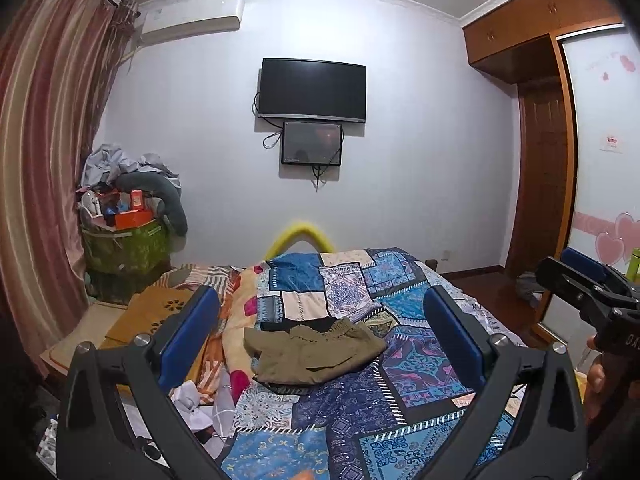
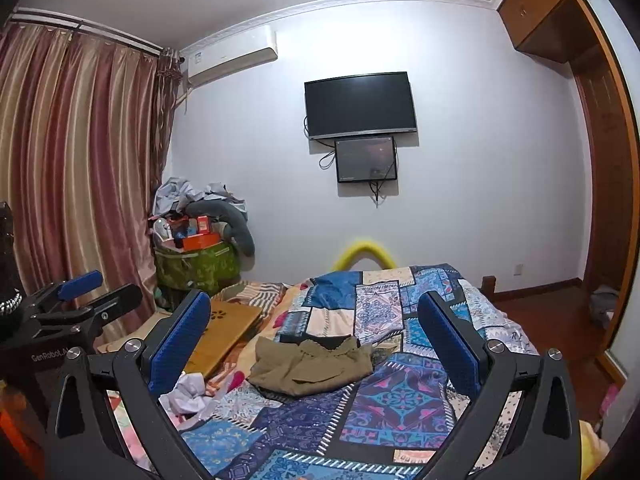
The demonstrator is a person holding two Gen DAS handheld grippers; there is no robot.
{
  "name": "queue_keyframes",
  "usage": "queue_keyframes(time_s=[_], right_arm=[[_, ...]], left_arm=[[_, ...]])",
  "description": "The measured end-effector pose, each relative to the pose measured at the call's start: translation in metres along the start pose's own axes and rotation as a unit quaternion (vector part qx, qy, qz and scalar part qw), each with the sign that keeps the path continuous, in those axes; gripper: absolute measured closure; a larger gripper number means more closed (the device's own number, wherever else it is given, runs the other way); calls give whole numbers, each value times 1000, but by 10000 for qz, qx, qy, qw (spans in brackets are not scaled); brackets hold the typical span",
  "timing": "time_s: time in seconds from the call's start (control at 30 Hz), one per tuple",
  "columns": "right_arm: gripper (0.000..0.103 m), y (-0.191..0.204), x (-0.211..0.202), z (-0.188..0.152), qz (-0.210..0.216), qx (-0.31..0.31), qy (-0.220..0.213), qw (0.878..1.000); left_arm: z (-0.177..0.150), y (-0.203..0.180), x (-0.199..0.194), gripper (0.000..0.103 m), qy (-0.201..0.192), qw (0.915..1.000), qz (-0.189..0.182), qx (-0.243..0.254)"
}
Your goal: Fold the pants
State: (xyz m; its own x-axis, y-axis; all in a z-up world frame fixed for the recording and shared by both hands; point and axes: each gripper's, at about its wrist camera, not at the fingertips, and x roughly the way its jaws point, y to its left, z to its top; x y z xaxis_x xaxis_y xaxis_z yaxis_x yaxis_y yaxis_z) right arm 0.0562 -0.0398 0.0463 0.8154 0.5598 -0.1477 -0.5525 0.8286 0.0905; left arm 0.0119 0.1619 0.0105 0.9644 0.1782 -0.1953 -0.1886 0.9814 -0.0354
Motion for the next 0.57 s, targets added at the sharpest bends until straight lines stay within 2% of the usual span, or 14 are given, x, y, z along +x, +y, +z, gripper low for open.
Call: queue_keyframes(time_s=[0.57], right_arm=[[0,0,5,-3,43,-5,82,10000]], left_arm=[[-4,-2,1,0,48,9999,-110,45]])
